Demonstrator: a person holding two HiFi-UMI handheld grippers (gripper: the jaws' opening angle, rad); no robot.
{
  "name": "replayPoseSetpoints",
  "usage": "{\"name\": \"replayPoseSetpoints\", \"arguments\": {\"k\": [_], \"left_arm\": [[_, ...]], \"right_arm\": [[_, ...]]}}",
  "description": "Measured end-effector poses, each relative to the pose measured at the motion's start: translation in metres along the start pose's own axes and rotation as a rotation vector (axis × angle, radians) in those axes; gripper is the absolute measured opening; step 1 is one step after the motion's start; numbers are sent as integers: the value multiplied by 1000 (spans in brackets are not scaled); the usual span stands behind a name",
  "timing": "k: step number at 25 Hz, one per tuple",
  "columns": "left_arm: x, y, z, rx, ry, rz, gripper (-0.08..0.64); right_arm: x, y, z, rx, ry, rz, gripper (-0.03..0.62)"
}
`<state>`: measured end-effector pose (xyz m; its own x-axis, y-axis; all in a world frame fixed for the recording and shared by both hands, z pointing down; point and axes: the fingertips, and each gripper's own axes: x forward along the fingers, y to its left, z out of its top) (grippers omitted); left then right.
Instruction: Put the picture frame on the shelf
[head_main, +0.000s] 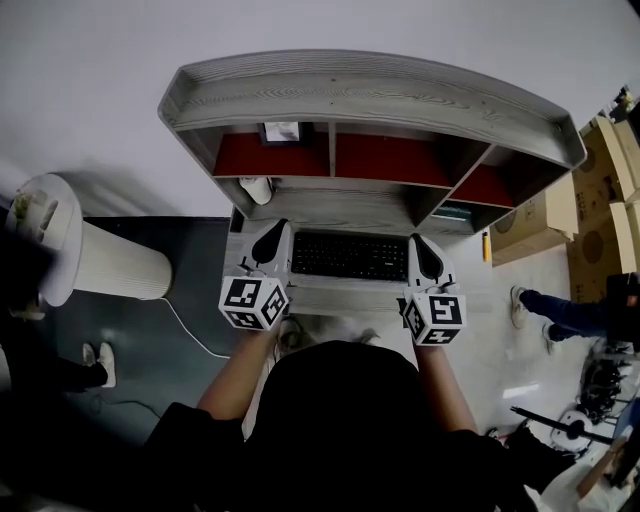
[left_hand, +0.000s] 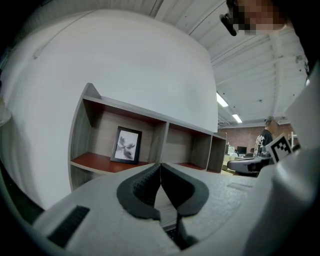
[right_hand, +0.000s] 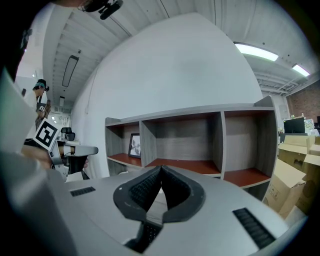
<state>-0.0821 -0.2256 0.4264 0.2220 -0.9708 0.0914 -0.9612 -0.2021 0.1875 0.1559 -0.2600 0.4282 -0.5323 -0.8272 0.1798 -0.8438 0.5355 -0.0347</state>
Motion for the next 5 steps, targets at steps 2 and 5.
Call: {"name": "replayPoseSetpoints", "arguments": {"k": [2,5], "left_arm": [[1,-2,-1,3,3,-2,18],[1,-6,-3,5,8,-3,18]], "right_arm": [[-2,-2,-2,-5,2,0,12],[-5,-5,-5,-9,7,-1,12]]}}
